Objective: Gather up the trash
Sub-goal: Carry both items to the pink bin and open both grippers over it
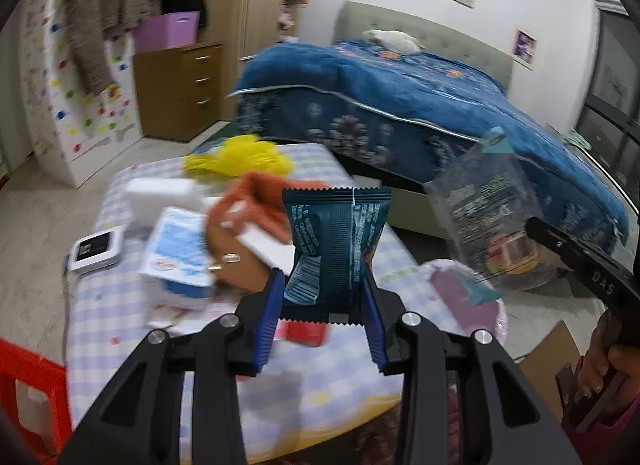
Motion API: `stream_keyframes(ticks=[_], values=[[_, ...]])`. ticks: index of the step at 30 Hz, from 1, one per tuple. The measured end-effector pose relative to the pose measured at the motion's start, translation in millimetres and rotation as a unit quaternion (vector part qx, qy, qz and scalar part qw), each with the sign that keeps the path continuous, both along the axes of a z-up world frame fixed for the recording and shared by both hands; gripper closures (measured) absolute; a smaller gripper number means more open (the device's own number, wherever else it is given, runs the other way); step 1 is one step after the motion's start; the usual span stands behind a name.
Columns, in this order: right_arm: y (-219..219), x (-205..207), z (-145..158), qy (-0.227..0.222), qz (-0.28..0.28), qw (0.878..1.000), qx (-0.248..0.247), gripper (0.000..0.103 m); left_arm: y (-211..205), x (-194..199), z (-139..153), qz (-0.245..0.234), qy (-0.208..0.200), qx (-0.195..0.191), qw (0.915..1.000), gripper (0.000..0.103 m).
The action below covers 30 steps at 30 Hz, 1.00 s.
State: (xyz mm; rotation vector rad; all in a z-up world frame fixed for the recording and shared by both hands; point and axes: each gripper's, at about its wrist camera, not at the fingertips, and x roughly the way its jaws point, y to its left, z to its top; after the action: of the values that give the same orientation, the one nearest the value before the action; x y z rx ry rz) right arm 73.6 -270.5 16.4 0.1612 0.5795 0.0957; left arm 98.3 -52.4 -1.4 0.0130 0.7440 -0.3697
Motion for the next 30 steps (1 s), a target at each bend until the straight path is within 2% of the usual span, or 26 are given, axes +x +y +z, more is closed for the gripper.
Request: stream_keyframes(ticks=[7, 12, 18, 25, 26, 30], values=[[-48.5, -23.3, -22.1, 0.03, -0.075, 0.996, -0.026, 0.101, -80.9, 11.3, -22.0, -0.071, 0.011, -0.004, 0.9974, 0.067], [-84.3, -29.0, -46.7, 0.062, -0.129, 0.989, -0.04, 0.101, -141.2, 25.9, -48.5, -0.113, 0.028, 0.015, 0.9931, 0.066], [-121.6, -23.6, -74.8, 0.1, -0.176, 0.978, -0.043, 0.101, -189.2, 33.7, -72.9, -0.155, 0.042, 0.027, 0.9867, 0.066], [-150.7, -15.5, -106.2, 0.14, -0.206, 0.968, -0.032, 0.101, -242.3, 46.7, -99.2, -0.201, 0.057, 0.046, 0.9768, 0.065], [-154.2, -13.4, -111.4, 0.146, -0.208, 0.967, -0.031, 0.1, -248.2, 48.8, -103.1, -0.207, 0.06, 0.048, 0.9754, 0.064], [-161.1, -3.1, -127.5, 0.164, -0.208, 0.964, -0.02, 0.096, -263.6, 56.8, -114.8, -0.222, 0.069, 0.059, 0.9708, 0.049]])
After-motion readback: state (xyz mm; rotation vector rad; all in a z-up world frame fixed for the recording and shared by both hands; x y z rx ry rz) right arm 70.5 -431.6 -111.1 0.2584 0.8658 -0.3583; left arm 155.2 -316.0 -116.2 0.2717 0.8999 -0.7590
